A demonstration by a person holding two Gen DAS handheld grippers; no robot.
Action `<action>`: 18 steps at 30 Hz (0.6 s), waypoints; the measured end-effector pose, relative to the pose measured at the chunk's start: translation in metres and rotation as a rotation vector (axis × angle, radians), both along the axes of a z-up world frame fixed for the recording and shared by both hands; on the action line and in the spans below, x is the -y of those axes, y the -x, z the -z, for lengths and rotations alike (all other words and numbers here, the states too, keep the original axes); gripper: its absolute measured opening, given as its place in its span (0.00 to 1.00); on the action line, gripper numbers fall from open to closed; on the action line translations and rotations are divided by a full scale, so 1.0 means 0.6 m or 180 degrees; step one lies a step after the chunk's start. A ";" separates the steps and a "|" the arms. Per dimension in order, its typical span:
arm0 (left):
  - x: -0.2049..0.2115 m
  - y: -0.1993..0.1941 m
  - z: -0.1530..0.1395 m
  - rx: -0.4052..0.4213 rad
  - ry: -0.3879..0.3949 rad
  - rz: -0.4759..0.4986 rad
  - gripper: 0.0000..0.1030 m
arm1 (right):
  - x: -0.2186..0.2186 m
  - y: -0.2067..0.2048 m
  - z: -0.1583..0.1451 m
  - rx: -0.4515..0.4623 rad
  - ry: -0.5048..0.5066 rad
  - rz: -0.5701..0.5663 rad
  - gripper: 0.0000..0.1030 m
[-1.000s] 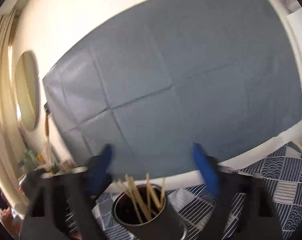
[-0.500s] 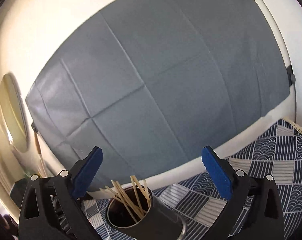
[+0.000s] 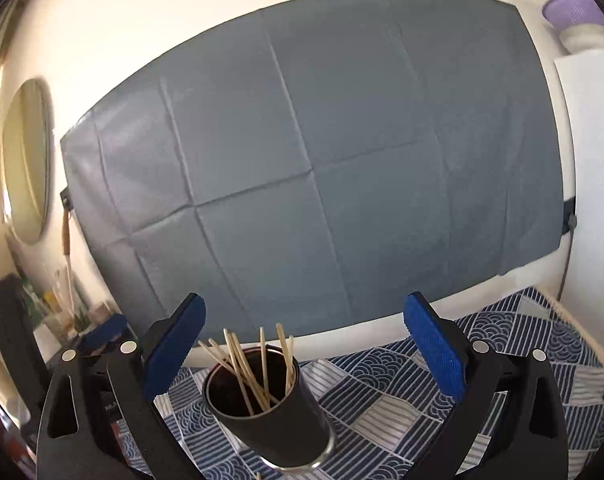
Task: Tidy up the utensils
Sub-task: 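Open the left gripper over the cup while the right gripper releases its stick, then lower both open grippers toward the last sticks on the cloth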
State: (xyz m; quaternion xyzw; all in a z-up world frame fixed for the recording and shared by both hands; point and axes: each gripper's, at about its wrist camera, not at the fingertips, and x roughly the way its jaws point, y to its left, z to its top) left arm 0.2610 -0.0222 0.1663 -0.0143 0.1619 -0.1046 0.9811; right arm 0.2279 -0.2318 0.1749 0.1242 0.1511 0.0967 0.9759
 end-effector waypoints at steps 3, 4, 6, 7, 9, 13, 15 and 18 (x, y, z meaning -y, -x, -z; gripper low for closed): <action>0.002 0.027 0.003 -0.0018 -0.0125 -0.0010 0.95 | 0.002 0.024 -0.002 -0.0023 0.0117 -0.0091 0.92; 0.002 0.036 0.007 -0.0021 -0.0155 -0.0011 0.95 | 0.003 0.033 0.001 -0.0063 0.0158 -0.0119 0.92; 0.000 0.047 0.018 -0.0095 -0.0196 -0.0014 0.95 | 0.006 0.042 0.010 -0.0223 0.0225 -0.0181 0.93; -0.002 0.051 0.021 -0.0136 -0.0169 -0.0006 0.95 | 0.007 0.045 0.017 -0.0318 0.0266 -0.0242 0.92; -0.011 0.056 0.036 -0.0289 -0.0055 0.0004 0.95 | 0.008 0.052 0.036 -0.0484 0.0325 -0.0339 0.92; -0.024 0.045 0.075 -0.0652 -0.0036 -0.0109 0.95 | 0.006 0.060 0.093 -0.0917 0.0407 -0.0533 0.92; -0.022 0.042 0.103 -0.0860 -0.0159 -0.0090 0.95 | 0.000 0.061 0.137 -0.1219 0.0448 -0.0651 0.92; -0.012 0.039 0.147 -0.1129 -0.0330 -0.0105 0.95 | -0.015 0.066 0.197 -0.1548 0.0596 -0.0754 0.92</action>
